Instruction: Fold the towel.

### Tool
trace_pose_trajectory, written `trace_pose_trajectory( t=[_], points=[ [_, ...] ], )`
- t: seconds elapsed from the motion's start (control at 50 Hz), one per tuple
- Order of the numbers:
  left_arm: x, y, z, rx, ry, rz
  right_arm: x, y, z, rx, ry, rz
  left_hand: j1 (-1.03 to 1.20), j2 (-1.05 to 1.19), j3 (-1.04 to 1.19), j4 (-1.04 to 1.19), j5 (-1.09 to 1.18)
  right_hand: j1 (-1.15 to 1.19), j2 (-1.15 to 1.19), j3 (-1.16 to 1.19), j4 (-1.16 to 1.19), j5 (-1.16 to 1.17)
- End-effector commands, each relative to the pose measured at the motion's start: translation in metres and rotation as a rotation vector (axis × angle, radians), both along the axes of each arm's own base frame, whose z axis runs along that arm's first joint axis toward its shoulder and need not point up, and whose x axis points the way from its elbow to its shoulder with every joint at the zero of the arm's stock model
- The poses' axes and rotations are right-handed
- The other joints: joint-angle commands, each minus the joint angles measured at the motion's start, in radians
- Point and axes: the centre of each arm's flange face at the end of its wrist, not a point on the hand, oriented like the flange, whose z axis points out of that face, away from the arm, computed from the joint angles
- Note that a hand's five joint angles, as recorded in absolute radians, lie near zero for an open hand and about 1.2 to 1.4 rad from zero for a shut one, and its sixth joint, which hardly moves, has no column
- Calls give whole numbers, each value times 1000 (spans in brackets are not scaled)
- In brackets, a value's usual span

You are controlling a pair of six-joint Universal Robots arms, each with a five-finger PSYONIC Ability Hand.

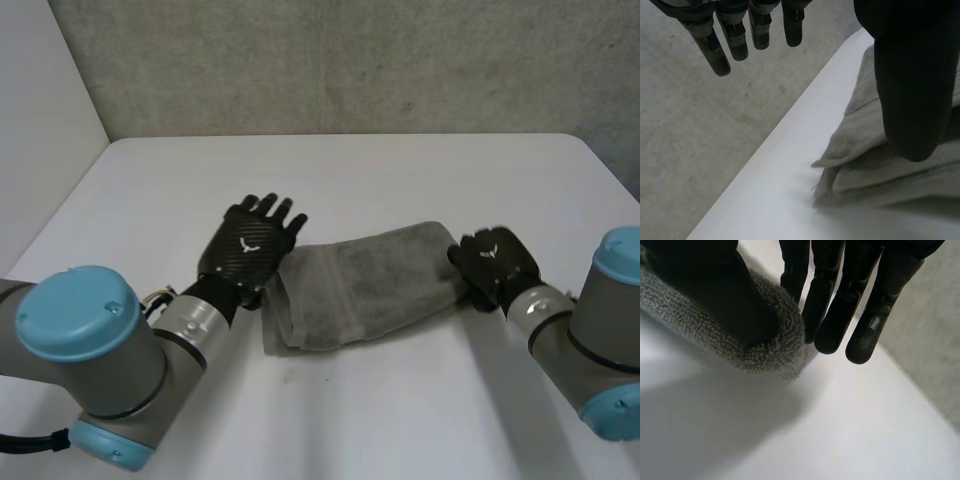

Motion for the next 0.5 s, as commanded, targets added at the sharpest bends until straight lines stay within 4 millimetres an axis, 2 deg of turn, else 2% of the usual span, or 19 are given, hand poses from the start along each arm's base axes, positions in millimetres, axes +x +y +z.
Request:
trace_pose_trajectory(
  t=[0.02, 0.04, 0.08, 0.1, 0.12, 0.14, 0.18, 0.2, 0.24, 0.3, 0.36, 0.4, 0.42, 0.46, 0.48, 0.5],
  points=[
    [13, -13, 7, 11, 45, 62, 77, 44, 44, -173, -31, 253, 6, 16, 15, 14, -21, 477, 221, 214, 207, 252],
    [13, -13, 7, 11, 45, 62, 77, 44, 44, -173, -31, 254, 6, 16, 15, 14, -21, 477, 221, 214, 207, 252],
    [19, -18, 10, 29, 82, 104, 110, 79, 42, -205, -10, 391, 6, 16, 15, 14, -21, 477, 221, 214, 207, 252],
    [19, -18, 10, 29, 83, 105, 110, 79, 42, -205, -10, 392, 6, 16, 15, 14, -21, 477, 221, 214, 207, 252],
    [21, -20, 12, 37, 105, 128, 123, 96, 31, -211, 24, 464, 6, 16, 15, 14, -21, 477, 221, 214, 207, 252],
    [21, -20, 12, 37, 106, 128, 123, 97, 31, -211, 24, 465, 6, 16, 15, 14, -21, 477, 221, 214, 207, 252],
    [27, -24, 20, 42, 156, 177, 140, 128, 8, -244, 114, 587, 6, 16, 15, 14, -21, 477, 221, 214, 207, 252],
    [27, -24, 20, 42, 156, 177, 140, 128, 8, -244, 114, 587, 6, 16, 15, 14, -21, 477, 221, 214, 207, 252],
    [32, -27, 23, 58, 200, 212, 149, 153, -14, -267, 182, 703, 6, 16, 15, 14, -21, 477, 221, 214, 207, 252],
    [33, -29, 24, 72, 227, 220, 152, 159, -24, -269, 202, 750, 6, 16, 15, 14, -21, 477, 221, 214, 207, 252],
    [34, -28, 24, 78, 236, 222, 152, 159, -23, -268, 192, 749, 6, 16, 15, 14, -21, 373, 117, 109, 102, 148],
    [33, -28, 25, 83, 240, 222, 153, 156, -8, -263, 134, 713, 6, 16, 15, 14, -21, -413, -669, -677, -684, -639],
    [33, -28, 25, 83, 240, 222, 153, 156, -8, -263, 133, 713, 6, 16, 15, 14, -21, -417, -673, -680, -687, -642],
    [31, -27, 27, 89, 240, 217, 148, 141, 15, -215, 15, 629, 6, 16, 15, 14, -21, -616, -872, -879, -886, -841],
    [31, -27, 27, 89, 240, 217, 148, 141, 15, -215, 15, 629, 6, 16, 15, 14, -21, -617, -873, -880, -887, -842],
    [30, -27, 29, 87, 242, 212, 141, 128, 26, -173, -60, 573, 8, 19, 18, 17, -18, -660, -916, -924, -931, -885]
  ],
)
